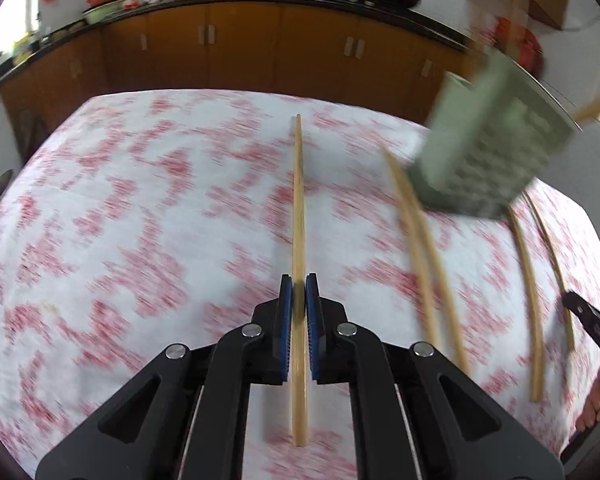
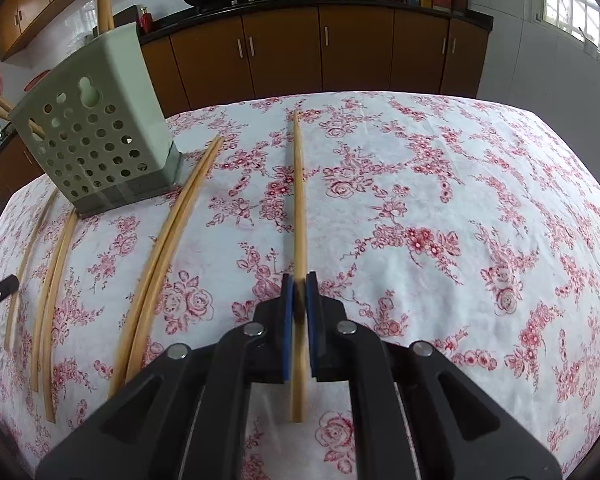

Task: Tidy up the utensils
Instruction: 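Lift both held chopsticks off the tablecloth, then carry both chopsticks upright over the green utensil holder, then lower both chopsticks upright into the green holder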

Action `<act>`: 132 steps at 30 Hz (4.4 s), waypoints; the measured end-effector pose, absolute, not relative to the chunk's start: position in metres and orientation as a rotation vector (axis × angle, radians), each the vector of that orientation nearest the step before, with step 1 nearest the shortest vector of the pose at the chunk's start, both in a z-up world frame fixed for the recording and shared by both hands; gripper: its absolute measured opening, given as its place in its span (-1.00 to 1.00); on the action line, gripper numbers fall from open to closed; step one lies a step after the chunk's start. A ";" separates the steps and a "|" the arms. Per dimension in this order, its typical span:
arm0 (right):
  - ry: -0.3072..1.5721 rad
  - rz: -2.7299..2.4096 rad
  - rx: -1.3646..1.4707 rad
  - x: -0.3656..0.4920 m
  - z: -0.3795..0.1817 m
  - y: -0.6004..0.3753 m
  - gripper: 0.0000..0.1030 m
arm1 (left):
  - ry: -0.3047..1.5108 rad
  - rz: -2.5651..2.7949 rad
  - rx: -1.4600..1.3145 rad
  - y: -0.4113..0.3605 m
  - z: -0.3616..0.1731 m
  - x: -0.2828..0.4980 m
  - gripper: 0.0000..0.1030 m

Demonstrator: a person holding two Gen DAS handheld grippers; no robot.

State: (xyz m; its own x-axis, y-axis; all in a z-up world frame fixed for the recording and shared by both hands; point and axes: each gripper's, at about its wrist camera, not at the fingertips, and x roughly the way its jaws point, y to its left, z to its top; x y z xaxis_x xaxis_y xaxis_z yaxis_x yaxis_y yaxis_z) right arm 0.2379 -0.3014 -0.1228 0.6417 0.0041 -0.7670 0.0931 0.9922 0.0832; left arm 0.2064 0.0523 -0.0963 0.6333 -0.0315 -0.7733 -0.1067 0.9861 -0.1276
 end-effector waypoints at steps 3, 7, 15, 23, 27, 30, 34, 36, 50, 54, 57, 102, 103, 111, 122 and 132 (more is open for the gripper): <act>0.868 -0.046 0.111 0.246 -0.123 -0.302 -0.85 | 0.900 0.037 -0.181 0.070 -0.099 0.216 -0.86; 0.865 -0.039 0.114 0.253 -0.122 -0.302 -0.85 | 0.893 0.006 -0.185 0.075 -0.102 0.220 -0.85; 0.856 -0.032 0.119 0.251 -0.125 -0.303 -0.85 | 0.865 -0.017 -0.166 0.073 -0.104 0.217 -0.81; 0.854 -0.031 0.128 0.249 -0.124 -0.304 -0.85 | 0.865 -0.017 -0.169 0.075 -0.103 0.215 -0.81; 0.854 -0.032 0.126 0.249 -0.124 -0.305 -0.85 | 0.864 -0.019 -0.177 0.076 -0.103 0.214 -0.81; 0.854 -0.032 0.127 0.249 -0.123 -0.305 -0.85 | 0.864 -0.019 -0.176 0.076 -0.103 0.214 -0.81; 0.855 -0.034 0.123 0.250 -0.123 -0.305 -0.84 | 0.865 -0.018 -0.175 0.077 -0.103 0.214 -0.81; 0.855 -0.035 0.120 0.250 -0.123 -0.304 -0.84 | 0.865 -0.018 -0.175 0.077 -0.103 0.214 -0.81; 0.859 -0.042 0.076 0.243 -0.123 -0.298 -0.83 | 0.875 0.028 -0.083 0.063 -0.103 0.203 -0.81; 0.859 -0.042 0.072 0.240 -0.123 -0.296 -0.83 | 0.875 0.035 -0.072 0.062 -0.103 0.196 -0.81; 0.859 -0.036 0.081 0.239 -0.123 -0.297 -0.84 | 0.877 0.042 -0.059 0.058 -0.103 0.194 -0.85; 0.362 0.066 0.233 0.171 0.076 -0.332 -0.86 | 0.409 -0.066 -0.207 0.074 0.081 0.138 -0.86; 0.354 0.085 0.237 0.169 0.084 -0.330 -0.86 | 0.402 -0.078 -0.206 0.071 0.086 0.136 -0.86; 0.234 0.222 0.257 0.156 0.144 -0.309 -0.86 | 0.316 -0.170 -0.204 0.040 0.133 0.126 -0.86; 0.138 0.207 0.231 0.193 0.171 -0.282 -0.86 | 0.180 -0.138 -0.270 0.019 0.183 0.167 -0.86; 0.233 0.188 0.239 0.248 0.133 -0.276 -0.86 | 0.166 -0.067 -0.270 -0.003 0.148 0.206 -0.86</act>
State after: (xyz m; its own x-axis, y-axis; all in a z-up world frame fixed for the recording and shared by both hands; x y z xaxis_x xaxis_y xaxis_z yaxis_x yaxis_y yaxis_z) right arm 0.2480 -0.2760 0.1335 0.9556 0.2114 -0.2051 -0.1564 0.9543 0.2547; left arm 0.2061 -0.0028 0.1479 0.9842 -0.0877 -0.1538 0.0433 0.9615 -0.2712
